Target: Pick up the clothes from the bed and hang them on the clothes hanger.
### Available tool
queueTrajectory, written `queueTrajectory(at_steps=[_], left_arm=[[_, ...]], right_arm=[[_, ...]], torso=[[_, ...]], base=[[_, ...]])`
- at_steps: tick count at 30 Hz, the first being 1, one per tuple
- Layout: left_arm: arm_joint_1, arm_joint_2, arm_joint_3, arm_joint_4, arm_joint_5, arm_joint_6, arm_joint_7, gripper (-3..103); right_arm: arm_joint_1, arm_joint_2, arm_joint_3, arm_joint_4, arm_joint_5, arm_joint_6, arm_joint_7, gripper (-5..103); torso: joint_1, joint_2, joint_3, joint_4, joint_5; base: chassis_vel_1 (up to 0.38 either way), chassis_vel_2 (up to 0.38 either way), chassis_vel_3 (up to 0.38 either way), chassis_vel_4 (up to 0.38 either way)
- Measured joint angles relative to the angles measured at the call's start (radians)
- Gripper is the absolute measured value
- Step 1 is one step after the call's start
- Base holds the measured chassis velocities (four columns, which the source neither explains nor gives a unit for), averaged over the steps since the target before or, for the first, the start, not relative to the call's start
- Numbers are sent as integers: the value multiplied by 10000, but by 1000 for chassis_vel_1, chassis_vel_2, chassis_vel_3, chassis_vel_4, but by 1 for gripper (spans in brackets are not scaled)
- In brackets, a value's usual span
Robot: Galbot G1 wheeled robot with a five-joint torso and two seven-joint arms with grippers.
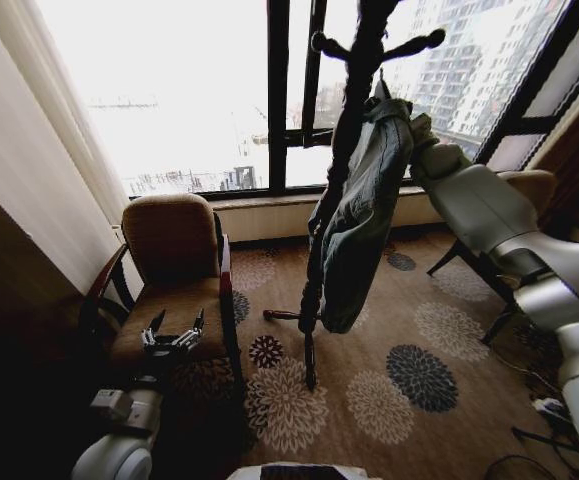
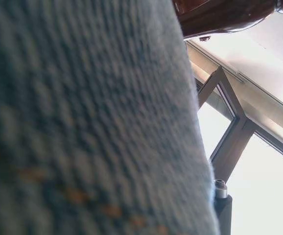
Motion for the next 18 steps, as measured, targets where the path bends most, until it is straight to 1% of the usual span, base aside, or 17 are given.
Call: queueTrajectory(at_steps=[5, 8, 11, 12, 13, 15, 17, 18], left_arm=[[38, 8, -72, 36, -42, -3, 14, 100], [7, 41, -62, 38, -49, -4, 13, 100], [-112, 117, 36, 40, -50, 23, -29, 100], [-112, 117, 36, 40, -50, 23, -29, 100], [-163, 139, 76, 39, -49, 39, -55, 100], [-235, 167, 146, 29, -49, 80, -99, 100], [-253, 177, 171, 13, -47, 90, -112, 100], [-258, 183, 187, -5, -44, 99, -125, 100]], right_arm=[[-480, -356, 549, 761, -16, -184, 209, 14], [-613, -546, 719, 1021, 2, -234, 272, 14], [-803, -846, 899, 1355, 66, -325, 355, 14], [-803, -846, 899, 1355, 66, -325, 355, 14], [-888, -932, 968, 1483, 97, -375, 409, 14], [-1081, -1055, 1111, 1774, 120, -455, 478, 14], [-1185, -1101, 1186, 1911, 117, -477, 500, 14], [-1340, -1154, 1296, 2059, 103, -494, 532, 14]], torso=[[-2, 0, -2, 5, -1], [-1, 1, -2, -1, 2], [-2, 0, -1, -14, 9], [-2, 0, -1, -14, 9], [1, 0, 1, -6, 9], [3, -1, 1, -9, 9], [3, -1, 1, -6, 6], [2, 0, 0, -1, 2]], base=[[0, 0, 0, 0], [0, 0, 0, 0], [0, 0, 0, 0], [0, 0, 0, 0], [0, 0, 0, 0], [0, 0, 0, 0], [0, 0, 0, 0], [0, 0, 0, 0]])
